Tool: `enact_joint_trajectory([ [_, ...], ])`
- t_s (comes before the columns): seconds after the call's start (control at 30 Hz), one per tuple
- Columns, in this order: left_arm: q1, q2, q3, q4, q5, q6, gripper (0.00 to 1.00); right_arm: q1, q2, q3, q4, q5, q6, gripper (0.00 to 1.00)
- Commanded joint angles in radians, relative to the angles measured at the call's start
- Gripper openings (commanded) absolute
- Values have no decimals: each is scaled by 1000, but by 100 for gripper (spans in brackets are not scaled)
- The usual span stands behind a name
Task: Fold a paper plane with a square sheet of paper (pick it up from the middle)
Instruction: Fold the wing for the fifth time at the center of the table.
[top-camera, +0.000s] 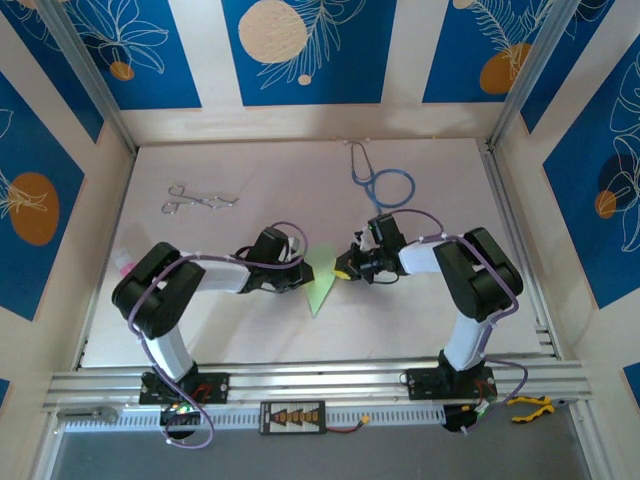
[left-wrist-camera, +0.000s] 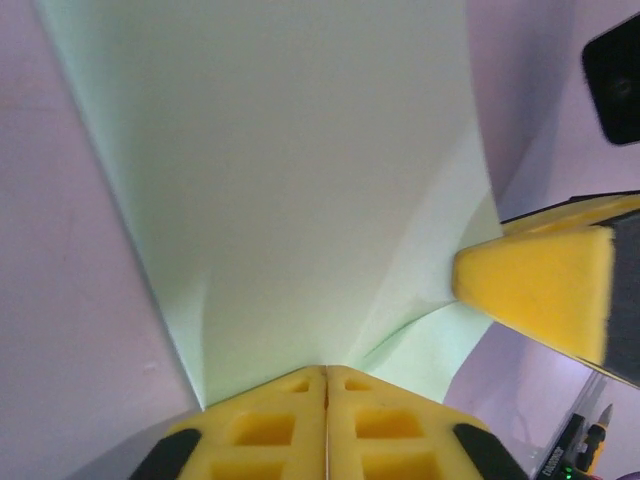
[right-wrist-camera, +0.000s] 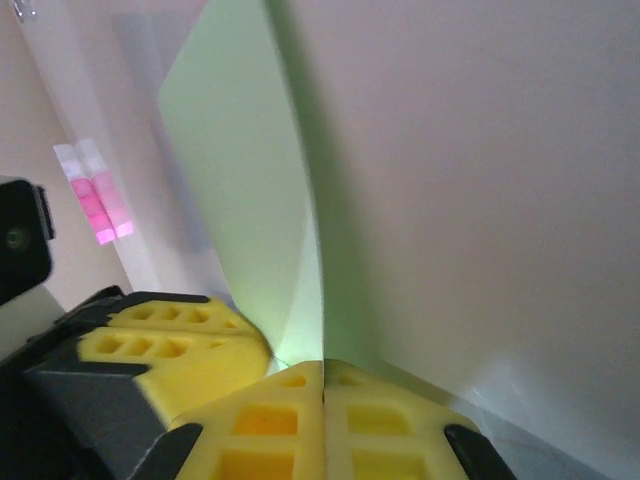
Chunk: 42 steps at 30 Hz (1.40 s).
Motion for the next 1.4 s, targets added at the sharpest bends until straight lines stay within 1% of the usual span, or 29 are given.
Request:
enact_joint_trajectory([
  [0.0, 5, -71, -3, -5, -3, -11, 17, -10, -64, -39, 11, 35, 44, 0],
  [0.07, 5, -97, -2, -28, -19, -17, 20, -8, -94, -60, 10, 80, 88, 0],
  [0.2, 4, -110, 5, -48, -25, -44, 20, -1, -138, -117, 47, 154, 198, 0],
  [0.37, -19, -73, 25, -24, -5, -63, 16, 20, -174, -162, 85, 207, 292, 1],
  [0.43, -26, -47, 28, -20, -7, -70, 14, 29, -184, -166, 79, 221, 302, 1],
  [0.6, -34, 12, 16, 63, 18, -105, 11, 43, -189, -168, 74, 216, 312, 2],
  [0.8, -39, 40, 28, 50, 19, -89, 9, 50, -196, -182, 74, 211, 307, 2],
  [0.93, -41, 66, 19, 43, 25, -63, 7, 46, -218, -192, 74, 215, 276, 6],
  [1.07, -42, 105, 25, 18, 63, -7, 2, 14, -187, -172, 83, 129, 187, 10],
  [1.17, -40, 123, -3, 94, 88, -38, 1, -3, -153, -171, 131, 64, 156, 14],
  [1.37, -39, 159, -14, 169, 126, -73, 0, -28, -113, -151, 143, 7, 108, 18],
])
